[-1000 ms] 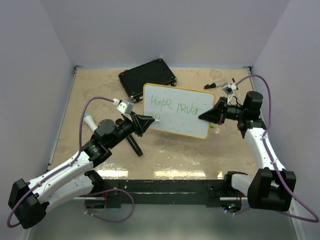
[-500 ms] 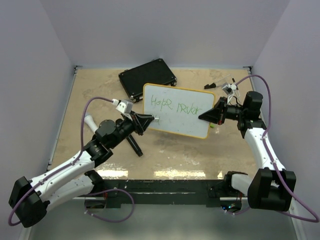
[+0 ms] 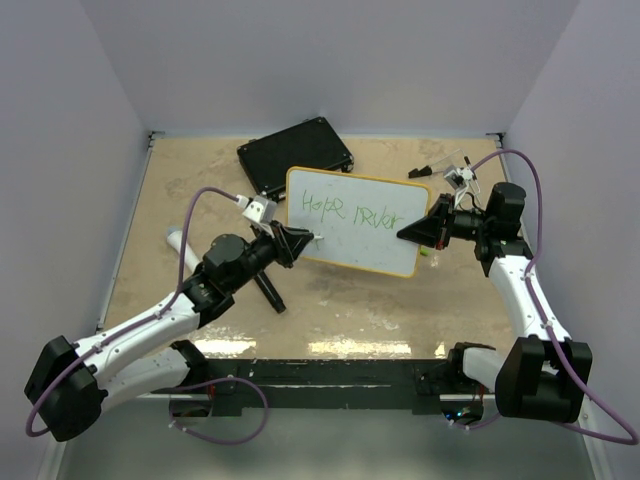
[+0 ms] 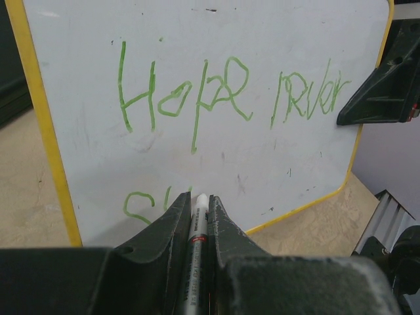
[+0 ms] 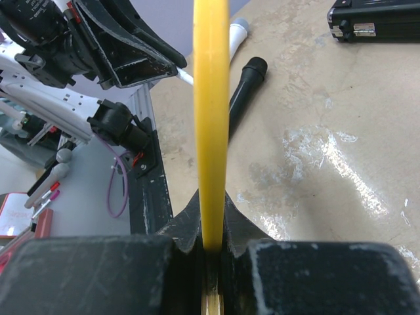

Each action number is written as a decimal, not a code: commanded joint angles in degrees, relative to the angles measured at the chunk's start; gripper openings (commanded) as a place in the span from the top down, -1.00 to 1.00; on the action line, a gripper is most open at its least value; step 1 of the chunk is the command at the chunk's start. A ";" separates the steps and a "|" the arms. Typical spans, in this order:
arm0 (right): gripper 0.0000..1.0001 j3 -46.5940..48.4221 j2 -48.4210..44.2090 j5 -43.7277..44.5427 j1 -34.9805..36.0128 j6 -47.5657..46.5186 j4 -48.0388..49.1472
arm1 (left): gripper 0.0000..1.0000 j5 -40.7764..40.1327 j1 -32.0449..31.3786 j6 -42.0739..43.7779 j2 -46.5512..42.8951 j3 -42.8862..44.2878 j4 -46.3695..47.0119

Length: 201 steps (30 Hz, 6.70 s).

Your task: Write a sentence on the whiteboard

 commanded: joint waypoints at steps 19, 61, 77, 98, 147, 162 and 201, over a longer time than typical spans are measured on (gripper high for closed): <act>1.00 1.19 -1.27 -3.53 0.16 0.30 2.56 | 1.00 -1.72 -0.02 1.76 1.30 1.96 1.14; 1.00 1.19 -1.62 -3.62 0.16 0.30 2.56 | 1.00 -0.58 -0.02 2.64 5.07 6.61 -1.50; 1.00 1.19 -1.45 -3.62 0.07 0.30 2.56 | 1.00 3.73 -0.02 1.94 5.25 7.67 1.58; 1.00 1.10 -1.53 -3.53 0.16 0.30 2.65 | 1.00 2.76 -0.02 2.20 5.43 8.11 -1.93; 1.00 1.19 -1.80 -3.53 0.15 0.39 2.48 | 1.00 2.15 -0.02 1.14 6.74 9.16 -4.75; 1.00 1.10 -1.80 -3.70 0.15 0.48 2.74 | 1.00 4.25 -0.02 1.58 11.05 13.21 -3.26; 1.00 0.93 -1.62 -3.35 0.15 0.39 2.92 | 1.00 8.56 -0.63 -1.58 -2.75 -0.33 0.87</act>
